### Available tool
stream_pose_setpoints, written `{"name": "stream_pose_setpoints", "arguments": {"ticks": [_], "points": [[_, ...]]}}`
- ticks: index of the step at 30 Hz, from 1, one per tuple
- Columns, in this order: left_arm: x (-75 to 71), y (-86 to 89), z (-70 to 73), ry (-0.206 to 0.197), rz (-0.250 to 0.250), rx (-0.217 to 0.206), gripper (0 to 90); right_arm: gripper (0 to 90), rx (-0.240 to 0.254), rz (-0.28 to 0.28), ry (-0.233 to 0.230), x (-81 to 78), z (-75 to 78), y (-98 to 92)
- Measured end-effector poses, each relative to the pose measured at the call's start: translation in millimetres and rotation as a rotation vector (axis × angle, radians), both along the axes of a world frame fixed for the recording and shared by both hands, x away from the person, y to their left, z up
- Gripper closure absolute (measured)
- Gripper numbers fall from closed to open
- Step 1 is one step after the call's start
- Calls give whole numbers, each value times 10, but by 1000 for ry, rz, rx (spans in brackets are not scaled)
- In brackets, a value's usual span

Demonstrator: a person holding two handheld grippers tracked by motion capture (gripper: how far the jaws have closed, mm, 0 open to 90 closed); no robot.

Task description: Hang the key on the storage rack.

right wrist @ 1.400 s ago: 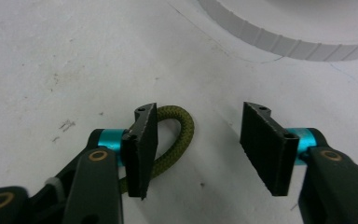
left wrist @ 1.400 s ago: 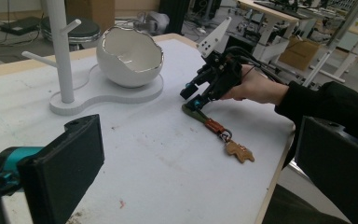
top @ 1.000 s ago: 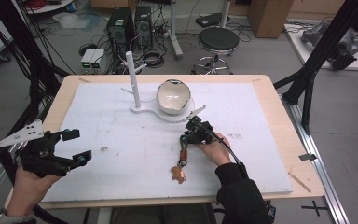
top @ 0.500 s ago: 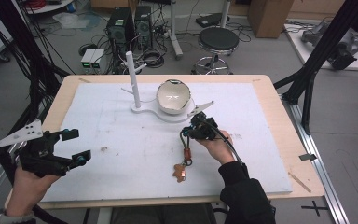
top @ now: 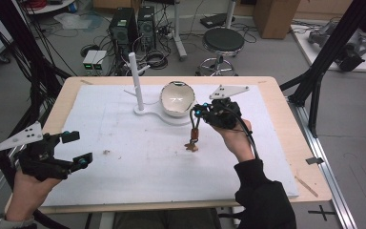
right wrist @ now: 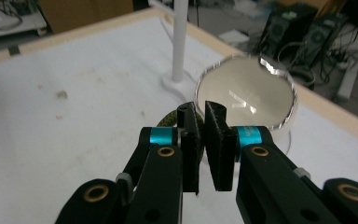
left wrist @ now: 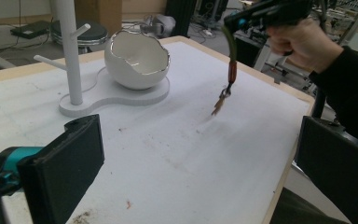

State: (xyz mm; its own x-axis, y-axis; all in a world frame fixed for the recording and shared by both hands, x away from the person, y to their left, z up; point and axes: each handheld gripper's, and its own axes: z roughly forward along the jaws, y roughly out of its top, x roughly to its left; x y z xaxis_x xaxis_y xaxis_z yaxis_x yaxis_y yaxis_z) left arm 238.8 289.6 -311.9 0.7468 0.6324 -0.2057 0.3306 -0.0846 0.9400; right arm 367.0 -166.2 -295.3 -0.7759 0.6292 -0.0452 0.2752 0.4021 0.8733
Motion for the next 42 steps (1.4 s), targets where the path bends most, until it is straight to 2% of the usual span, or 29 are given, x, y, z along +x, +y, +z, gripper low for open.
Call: {"name": "stream_pose_setpoints", "arguments": {"ticks": [2,8,12,16,22,28,33,37,42], "points": [[-2,5,6,-1,0,-2,17,851,22,1,-30,-47,109,3],[-5,11,17,-3,-2,-3,17,851,36,7,-51,-69,283,58],[5,13,16,3,-11,-2,17,851,31,18,-58,-59,351,147],[-4,-20,37,1,-28,-31,17,851,23,33,-65,-14,392,273],[-3,-39,26,-2,-28,-8,17,851,20,49,-76,93,424,537],[-32,52,51,-8,-19,-4,17,851,7,90,-64,237,440,850],[-82,115,49,-5,-11,-6,17,851,-9,151,-45,354,451,1075],[-125,148,43,-5,-2,-2,17,851,-12,168,-30,415,463,1182],[-200,204,33,-2,20,-6,17,851,-43,183,-6,586,411,1367]]}}
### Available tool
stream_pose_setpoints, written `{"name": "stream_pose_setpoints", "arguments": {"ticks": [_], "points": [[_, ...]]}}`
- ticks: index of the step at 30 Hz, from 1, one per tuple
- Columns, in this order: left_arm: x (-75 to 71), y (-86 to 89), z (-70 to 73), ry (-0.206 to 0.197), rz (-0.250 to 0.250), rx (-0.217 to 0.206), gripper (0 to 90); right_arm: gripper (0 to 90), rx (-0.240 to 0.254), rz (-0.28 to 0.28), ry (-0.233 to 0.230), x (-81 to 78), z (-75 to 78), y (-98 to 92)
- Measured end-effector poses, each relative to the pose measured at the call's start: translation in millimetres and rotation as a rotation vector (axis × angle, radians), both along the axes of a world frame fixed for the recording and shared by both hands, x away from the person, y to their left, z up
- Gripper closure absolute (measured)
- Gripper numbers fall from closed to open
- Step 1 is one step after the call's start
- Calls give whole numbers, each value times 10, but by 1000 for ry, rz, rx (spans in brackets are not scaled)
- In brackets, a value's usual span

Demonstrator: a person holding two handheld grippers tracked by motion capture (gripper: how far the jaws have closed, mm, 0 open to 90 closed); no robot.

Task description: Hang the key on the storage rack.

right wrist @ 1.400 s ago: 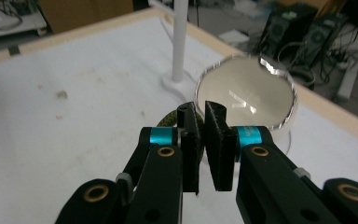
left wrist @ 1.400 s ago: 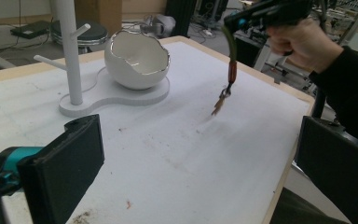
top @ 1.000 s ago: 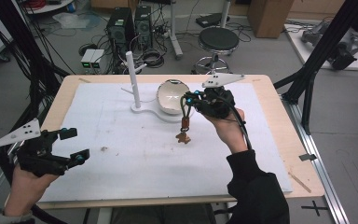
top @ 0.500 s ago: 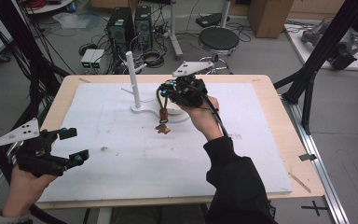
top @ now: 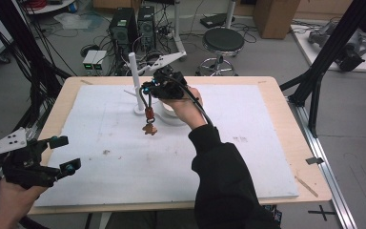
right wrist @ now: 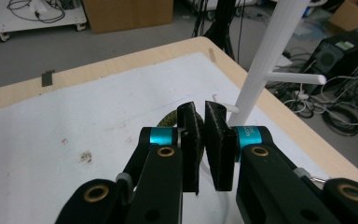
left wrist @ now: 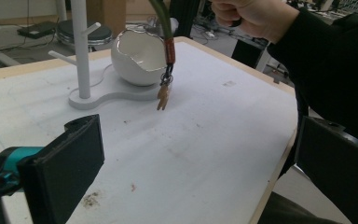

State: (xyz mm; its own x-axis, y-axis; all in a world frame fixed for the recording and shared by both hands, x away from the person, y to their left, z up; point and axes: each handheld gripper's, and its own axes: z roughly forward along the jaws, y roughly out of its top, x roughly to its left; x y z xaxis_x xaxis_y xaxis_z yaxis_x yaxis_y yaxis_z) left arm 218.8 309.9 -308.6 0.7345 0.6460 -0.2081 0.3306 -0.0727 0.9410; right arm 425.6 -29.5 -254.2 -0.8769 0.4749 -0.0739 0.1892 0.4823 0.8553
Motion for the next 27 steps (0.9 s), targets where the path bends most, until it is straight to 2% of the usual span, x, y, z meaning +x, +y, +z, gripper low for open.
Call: {"name": "stream_pose_setpoints", "arguments": {"ticks": [7,11,12,19,27], "points": [[-53,58,-34,12,20,0,17,851,-4,13,47,193,-100,216],[-85,110,-45,17,28,3,17,851,-31,9,32,249,-107,338],[-99,128,-47,16,32,2,17,851,-43,-7,34,305,-117,394],[-175,201,-56,17,55,0,17,851,-37,-15,53,438,-187,459],[-223,208,-75,20,60,6,17,851,-56,-76,56,570,-286,541]]}}
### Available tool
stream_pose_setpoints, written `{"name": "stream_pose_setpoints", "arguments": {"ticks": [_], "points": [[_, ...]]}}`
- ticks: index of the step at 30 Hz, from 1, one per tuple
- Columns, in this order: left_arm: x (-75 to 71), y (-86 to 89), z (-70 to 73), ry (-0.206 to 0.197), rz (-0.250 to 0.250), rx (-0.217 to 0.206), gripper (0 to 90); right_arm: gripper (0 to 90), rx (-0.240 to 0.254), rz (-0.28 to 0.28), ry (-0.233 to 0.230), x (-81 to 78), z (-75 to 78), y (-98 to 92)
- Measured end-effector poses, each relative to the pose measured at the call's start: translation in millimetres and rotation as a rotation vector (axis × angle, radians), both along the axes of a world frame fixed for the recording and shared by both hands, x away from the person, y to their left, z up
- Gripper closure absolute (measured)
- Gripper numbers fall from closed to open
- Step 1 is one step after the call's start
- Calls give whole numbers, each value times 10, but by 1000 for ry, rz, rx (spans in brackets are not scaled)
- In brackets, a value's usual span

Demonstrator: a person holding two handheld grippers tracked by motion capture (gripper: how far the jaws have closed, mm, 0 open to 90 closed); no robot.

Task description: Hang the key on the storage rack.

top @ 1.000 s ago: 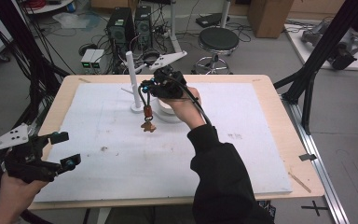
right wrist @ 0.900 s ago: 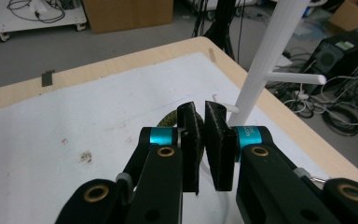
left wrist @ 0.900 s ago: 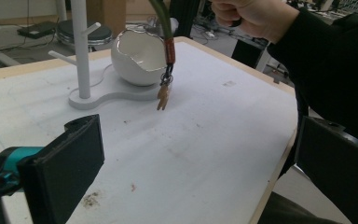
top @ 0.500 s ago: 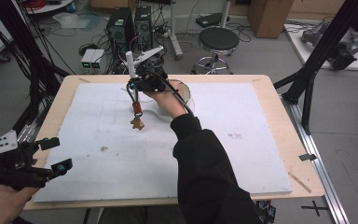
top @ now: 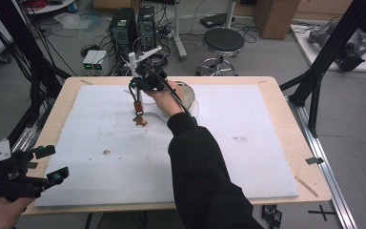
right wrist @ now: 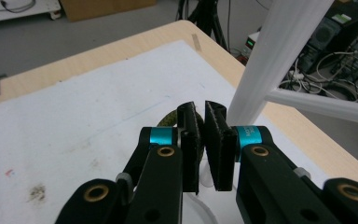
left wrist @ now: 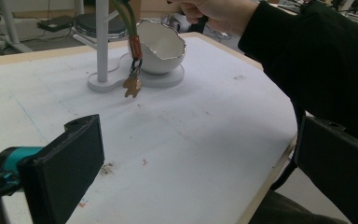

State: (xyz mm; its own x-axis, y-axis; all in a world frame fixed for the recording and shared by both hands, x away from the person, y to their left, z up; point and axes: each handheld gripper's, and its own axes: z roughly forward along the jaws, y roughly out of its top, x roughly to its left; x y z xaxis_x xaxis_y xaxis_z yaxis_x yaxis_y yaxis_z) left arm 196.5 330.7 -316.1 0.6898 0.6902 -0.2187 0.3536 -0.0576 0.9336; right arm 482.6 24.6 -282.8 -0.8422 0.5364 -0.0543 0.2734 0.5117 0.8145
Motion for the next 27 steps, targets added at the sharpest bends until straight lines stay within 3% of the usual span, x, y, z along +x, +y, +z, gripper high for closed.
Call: {"name": "stream_pose_setpoints", "arguments": {"ticks": [5,16,23,25,27], "points": [[-17,34,-17,8,9,-4,17,850,-37,-26,7,54,-80,29],[-22,48,-24,9,15,-3,17,839,-31,-40,24,86,-126,12],[-22,34,-28,10,16,1,17,665,30,-49,49,77,-65,-128],[-26,32,-22,8,17,1,17,544,60,-56,47,65,-43,-167],[-29,36,-17,5,18,5,17,397,108,-49,75,59,-18,-213]]}}
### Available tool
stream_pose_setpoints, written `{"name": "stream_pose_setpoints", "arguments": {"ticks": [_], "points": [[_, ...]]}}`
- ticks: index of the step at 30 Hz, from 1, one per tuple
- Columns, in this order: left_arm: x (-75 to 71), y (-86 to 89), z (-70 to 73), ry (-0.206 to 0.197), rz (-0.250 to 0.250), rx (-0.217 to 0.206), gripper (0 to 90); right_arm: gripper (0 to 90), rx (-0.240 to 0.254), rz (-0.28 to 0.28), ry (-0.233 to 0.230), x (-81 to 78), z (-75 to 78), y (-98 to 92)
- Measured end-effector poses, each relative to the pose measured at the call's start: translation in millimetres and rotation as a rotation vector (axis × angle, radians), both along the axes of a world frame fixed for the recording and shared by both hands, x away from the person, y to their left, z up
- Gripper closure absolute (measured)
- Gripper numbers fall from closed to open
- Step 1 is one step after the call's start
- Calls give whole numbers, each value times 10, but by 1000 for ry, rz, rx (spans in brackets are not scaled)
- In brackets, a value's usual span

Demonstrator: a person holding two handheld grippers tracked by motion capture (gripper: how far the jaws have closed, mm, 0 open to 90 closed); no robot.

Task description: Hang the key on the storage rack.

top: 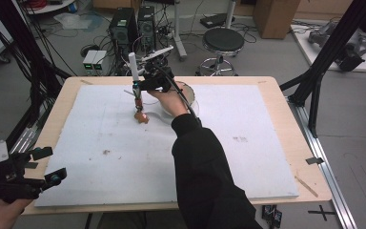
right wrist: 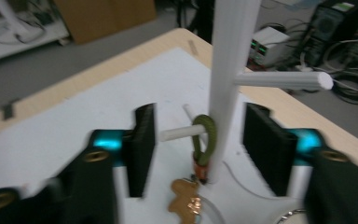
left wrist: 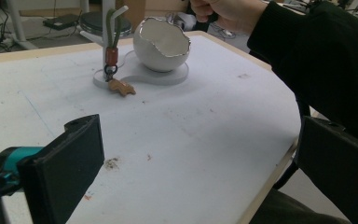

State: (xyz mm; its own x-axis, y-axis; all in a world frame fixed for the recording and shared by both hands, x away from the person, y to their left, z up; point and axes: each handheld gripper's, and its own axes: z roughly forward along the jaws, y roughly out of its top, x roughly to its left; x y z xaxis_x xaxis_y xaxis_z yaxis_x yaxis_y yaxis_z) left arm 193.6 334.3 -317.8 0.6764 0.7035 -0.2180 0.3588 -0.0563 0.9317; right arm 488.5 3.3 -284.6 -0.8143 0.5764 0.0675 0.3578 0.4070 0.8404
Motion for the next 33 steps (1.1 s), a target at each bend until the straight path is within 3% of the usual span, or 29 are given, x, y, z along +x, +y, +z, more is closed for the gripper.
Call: {"name": "stream_pose_setpoints", "arguments": {"ticks": [2,4,6,8,12,20,24,33], "points": [[-1,2,3,-2,6,1,17,196,35,16,17,-14,27,-37],[5,4,2,-3,14,5,17,95,58,36,1,-47,52,-72],[25,-10,10,-2,17,9,17,94,64,21,-27,-98,81,-109],[40,-50,32,-11,8,11,17,93,87,47,15,-110,98,-147],[57,-87,70,-24,-3,17,17,94,70,68,25,-184,152,-215],[166,-117,94,-27,-11,8,17,94,55,116,5,-381,265,-422],[259,-77,70,-21,10,20,17,94,72,127,-26,-525,289,-673],[431,-61,85,-34,10,-4,17,94,56,128,-10,-755,256,-1131]]}}
